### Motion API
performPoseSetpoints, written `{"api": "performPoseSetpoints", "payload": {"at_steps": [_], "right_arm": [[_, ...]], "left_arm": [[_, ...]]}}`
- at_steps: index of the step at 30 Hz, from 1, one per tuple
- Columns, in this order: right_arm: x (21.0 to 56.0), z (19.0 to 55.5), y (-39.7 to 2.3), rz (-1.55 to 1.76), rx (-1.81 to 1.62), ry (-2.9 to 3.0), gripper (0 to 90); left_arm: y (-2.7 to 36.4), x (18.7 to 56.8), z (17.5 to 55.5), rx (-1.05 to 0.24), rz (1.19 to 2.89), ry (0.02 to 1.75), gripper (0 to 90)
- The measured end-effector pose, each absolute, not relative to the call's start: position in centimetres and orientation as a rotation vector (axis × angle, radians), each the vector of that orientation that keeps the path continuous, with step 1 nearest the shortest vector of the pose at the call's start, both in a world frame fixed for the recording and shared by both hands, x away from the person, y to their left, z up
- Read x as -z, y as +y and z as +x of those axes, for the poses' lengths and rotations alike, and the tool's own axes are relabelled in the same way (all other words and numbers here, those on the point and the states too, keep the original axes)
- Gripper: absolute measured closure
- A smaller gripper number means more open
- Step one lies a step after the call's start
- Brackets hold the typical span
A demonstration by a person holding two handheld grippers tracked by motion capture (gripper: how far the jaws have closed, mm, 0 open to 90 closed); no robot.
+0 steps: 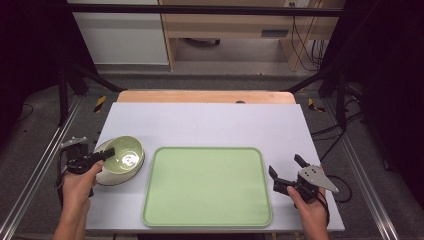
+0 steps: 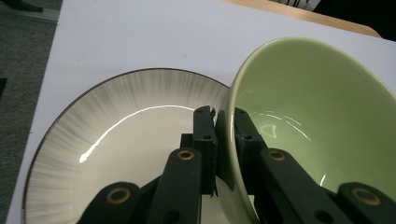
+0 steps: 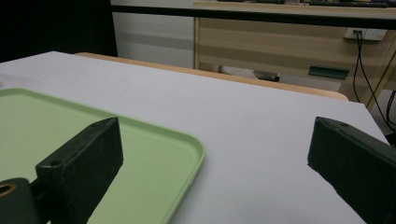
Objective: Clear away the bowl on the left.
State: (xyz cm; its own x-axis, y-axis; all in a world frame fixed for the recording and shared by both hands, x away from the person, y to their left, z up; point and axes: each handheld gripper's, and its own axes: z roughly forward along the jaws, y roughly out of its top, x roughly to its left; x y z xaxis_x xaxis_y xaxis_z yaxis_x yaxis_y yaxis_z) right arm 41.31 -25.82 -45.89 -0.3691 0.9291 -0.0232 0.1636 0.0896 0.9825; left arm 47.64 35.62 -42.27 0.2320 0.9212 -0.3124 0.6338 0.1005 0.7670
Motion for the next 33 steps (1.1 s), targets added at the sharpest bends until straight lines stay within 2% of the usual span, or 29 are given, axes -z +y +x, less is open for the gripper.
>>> {"api": "performPoseSetpoints", "payload": {"at_steps": [33], "right_arm": [[46.0,41.4,-25.7,1.098,-1.343,1.653,3.6]], "left_arm": [[32.2,40.5,47.3,-0.369,1.657,1.363,82.4]]}}
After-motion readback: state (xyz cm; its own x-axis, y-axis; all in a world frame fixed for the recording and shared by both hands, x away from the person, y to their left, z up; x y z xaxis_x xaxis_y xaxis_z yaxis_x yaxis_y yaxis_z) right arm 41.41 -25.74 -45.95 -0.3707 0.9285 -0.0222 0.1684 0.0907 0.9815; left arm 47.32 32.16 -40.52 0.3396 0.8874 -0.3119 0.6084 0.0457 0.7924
